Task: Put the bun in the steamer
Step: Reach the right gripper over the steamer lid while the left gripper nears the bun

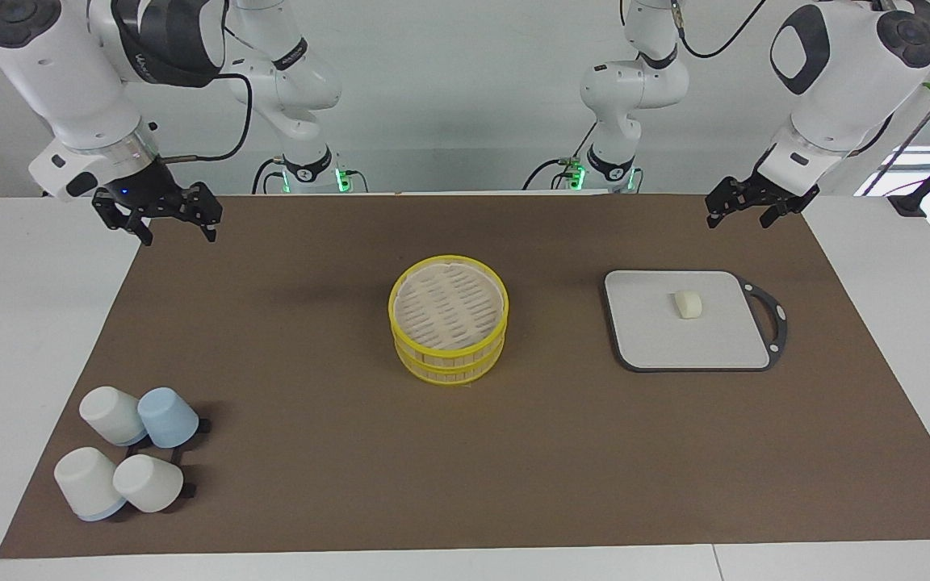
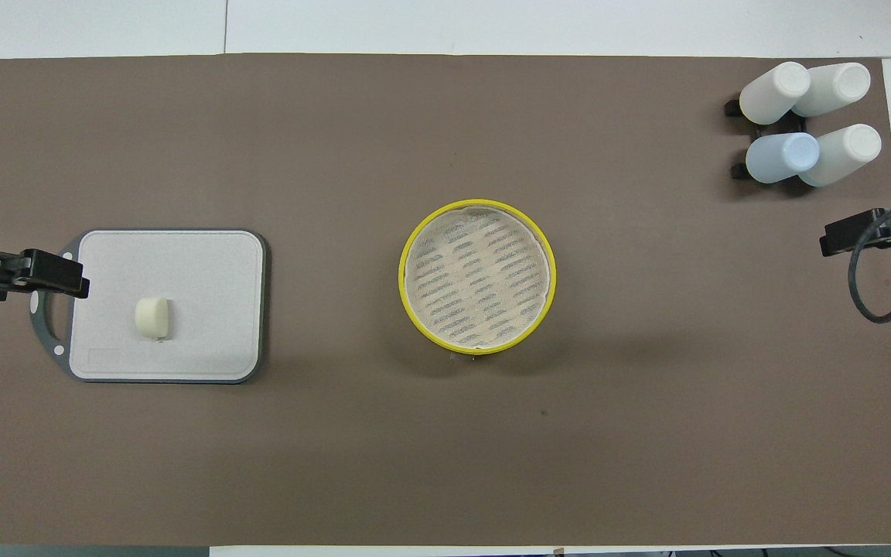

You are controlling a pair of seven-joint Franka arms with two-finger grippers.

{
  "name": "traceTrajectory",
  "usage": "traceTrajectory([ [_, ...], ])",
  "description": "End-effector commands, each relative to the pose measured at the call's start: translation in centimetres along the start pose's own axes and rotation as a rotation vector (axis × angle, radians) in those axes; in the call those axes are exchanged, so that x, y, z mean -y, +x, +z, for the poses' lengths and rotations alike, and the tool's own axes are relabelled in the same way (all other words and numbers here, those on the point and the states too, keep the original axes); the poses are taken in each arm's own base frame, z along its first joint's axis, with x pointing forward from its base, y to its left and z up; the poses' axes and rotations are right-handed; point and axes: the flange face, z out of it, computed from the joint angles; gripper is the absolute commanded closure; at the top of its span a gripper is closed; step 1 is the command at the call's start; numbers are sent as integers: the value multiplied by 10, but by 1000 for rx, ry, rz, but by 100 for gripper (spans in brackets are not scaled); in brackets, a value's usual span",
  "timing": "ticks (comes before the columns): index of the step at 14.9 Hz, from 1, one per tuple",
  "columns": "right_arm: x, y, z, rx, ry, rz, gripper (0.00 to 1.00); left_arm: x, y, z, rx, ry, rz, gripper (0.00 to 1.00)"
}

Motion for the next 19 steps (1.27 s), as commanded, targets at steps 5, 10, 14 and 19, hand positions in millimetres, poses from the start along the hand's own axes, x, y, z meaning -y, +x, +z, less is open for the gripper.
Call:
traceTrajectory([
  [5, 2, 0, -1, 6, 10, -11, 0, 0, -3, -4, 4, 15, -4, 0],
  [10, 7, -3, 2, 22, 11, -21, 0, -1, -12, 3, 38, 15, -86, 0],
  [14, 101, 7, 4, 3, 0, 88, 0, 3, -22, 39, -15, 16, -93, 0],
  [19, 261, 20, 24, 13, 57, 239, 0, 7, -15, 108, -20, 16, -102, 0],
])
